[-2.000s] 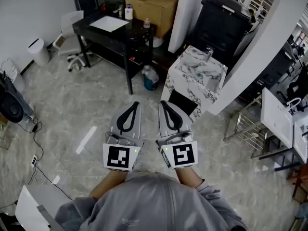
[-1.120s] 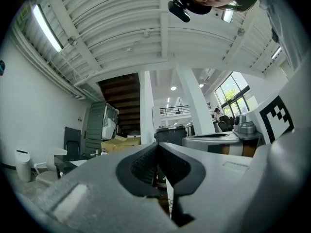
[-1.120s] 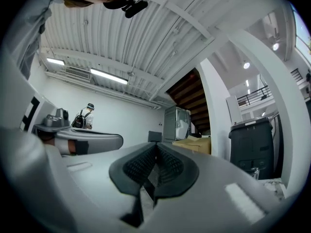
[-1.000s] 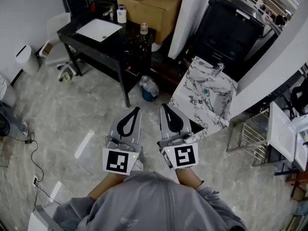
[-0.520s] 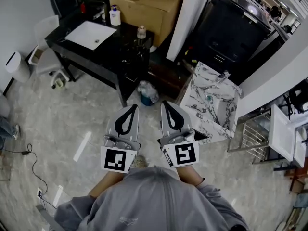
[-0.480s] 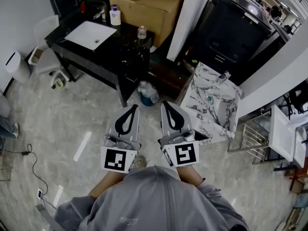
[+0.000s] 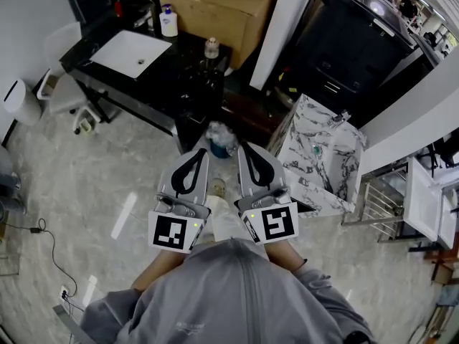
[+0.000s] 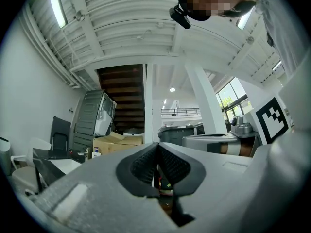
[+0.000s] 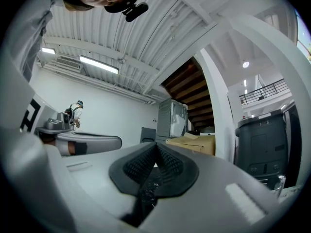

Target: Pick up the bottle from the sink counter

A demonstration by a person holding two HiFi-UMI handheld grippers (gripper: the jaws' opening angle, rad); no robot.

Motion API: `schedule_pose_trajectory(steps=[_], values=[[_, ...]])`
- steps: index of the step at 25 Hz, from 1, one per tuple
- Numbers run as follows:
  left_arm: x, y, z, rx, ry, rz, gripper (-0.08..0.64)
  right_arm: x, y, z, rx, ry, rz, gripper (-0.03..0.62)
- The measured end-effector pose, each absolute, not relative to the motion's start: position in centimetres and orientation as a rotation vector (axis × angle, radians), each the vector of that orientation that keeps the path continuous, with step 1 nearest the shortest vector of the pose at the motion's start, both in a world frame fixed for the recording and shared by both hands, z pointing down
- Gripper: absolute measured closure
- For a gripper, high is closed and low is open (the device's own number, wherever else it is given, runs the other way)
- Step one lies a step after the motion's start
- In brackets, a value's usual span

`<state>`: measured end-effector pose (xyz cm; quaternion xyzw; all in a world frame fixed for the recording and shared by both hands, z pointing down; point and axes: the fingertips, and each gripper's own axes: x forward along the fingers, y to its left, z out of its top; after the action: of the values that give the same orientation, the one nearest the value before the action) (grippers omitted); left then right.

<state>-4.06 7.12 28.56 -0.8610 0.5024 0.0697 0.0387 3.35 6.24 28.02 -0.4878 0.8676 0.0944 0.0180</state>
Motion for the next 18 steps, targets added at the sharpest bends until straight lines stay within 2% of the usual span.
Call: schedule_pose_trajectory(steps=[5, 8, 18], values=[[-4.4, 4.0, 29.5, -2.646, 1.539, 0.239, 0.561, 2.7, 3.4, 28.5, -1.472, 2.691, 0.309, 0.589], [-4.8, 1.6, 30.3, -2.641, 1.536, 0.238, 0.561, 2.2, 0.7, 29.1, -1.459, 2.692, 0.324, 0.534], [-5.0, -11.2, 32.0, -2.656, 1.562, 0.203, 0.561, 1.5, -12.8, 30.9, -1.439, 2.737, 0.293, 0.506]])
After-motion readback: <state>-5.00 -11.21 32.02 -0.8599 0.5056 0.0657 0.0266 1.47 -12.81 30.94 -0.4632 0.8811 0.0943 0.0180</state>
